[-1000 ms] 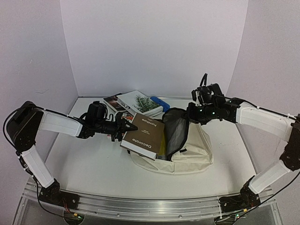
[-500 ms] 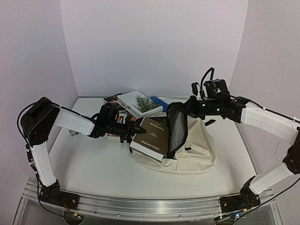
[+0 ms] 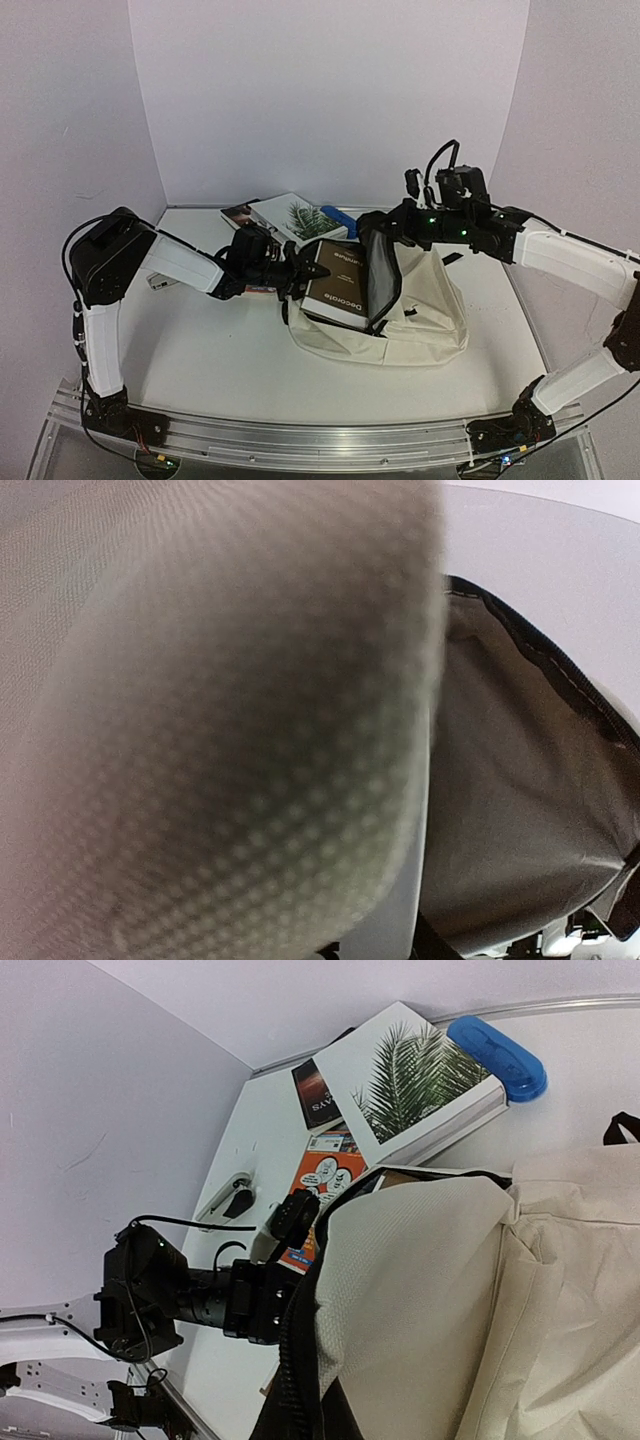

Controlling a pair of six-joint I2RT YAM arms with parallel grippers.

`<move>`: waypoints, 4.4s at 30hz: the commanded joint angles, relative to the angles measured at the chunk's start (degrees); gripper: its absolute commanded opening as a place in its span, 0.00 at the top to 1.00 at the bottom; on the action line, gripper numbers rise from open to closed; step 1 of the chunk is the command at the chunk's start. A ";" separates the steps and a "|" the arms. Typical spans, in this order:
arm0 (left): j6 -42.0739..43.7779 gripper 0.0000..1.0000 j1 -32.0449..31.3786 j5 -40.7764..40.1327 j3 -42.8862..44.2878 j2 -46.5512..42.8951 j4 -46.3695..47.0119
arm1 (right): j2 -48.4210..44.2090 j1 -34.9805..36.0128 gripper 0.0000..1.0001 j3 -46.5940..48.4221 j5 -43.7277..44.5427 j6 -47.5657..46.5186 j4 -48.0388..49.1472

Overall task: Pack the student bag
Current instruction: Place the book in the student bag, then pick up the book from the center of the board.

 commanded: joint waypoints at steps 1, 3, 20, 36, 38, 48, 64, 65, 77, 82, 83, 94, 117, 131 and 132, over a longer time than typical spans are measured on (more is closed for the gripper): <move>-1.53 0.81 0.25 -5.98 4.35 2.86 8.63 | -1.00 1.25 1.00 1.90 -1.44 0.54 7.59; -3.10 0.81 0.27 -5.64 5.64 4.33 10.03 | -0.91 1.55 1.00 2.03 -1.44 0.64 7.71; 14.20 0.47 -3.18 -4.30 15.94 6.02 -17.33 | 2.41 2.14 1.00 4.11 -1.14 0.18 9.49; 31.19 0.30 -4.01 -12.90 18.86 0.58 -33.63 | 3.56 2.14 1.00 4.14 -1.86 -0.05 9.56; 31.68 0.32 -4.47 -12.65 20.26 1.80 -34.61 | 3.52 2.14 1.00 4.15 -1.88 0.00 9.58; 34.57 0.41 -5.86 -11.67 27.82 7.75 -36.73 | 3.30 2.14 1.00 3.77 -2.25 0.01 9.97; 32.01 0.53 -10.14 -4.19 34.48 15.43 -25.12 | 3.65 2.58 1.00 2.17 -3.12 1.81 13.43; 31.78 0.52 -10.30 -3.73 34.42 15.55 -24.47 | 3.71 2.66 1.00 2.10 -3.08 1.89 13.56; 26.14 0.52 -11.18 0.58 31.93 17.03 -12.12 | 3.70 2.84 1.00 1.75 -2.80 2.49 14.97; 28.07 0.52 -11.17 -2.64 29.92 14.58 -14.01 | 3.00 2.80 1.00 1.18 -1.56 2.63 14.87; 29.36 0.51 -11.11 -4.27 29.30 13.53 -15.39 | 2.63 2.83 1.00 0.89 -0.71 2.75 14.91; 36.64 0.37 -9.96 -17.62 13.38 -5.61 -21.81 | -3.55 0.06 1.00 -9.27 16.53 7.21 11.74; 33.55 0.17 10.51 -17.05 0.74 -22.68 -39.58 | -6.66 -8.90 0.16 -20.75 15.02 12.10 8.90; 32.57 0.08 19.83 -10.96 0.38 -18.19 -40.60 | -6.64 2.68 0.02 -3.25 25.43 7.87 6.49; 32.34 0.08 20.26 -10.90 0.25 -17.88 -40.20 | -4.79 4.74 0.02 -1.40 25.89 7.06 6.50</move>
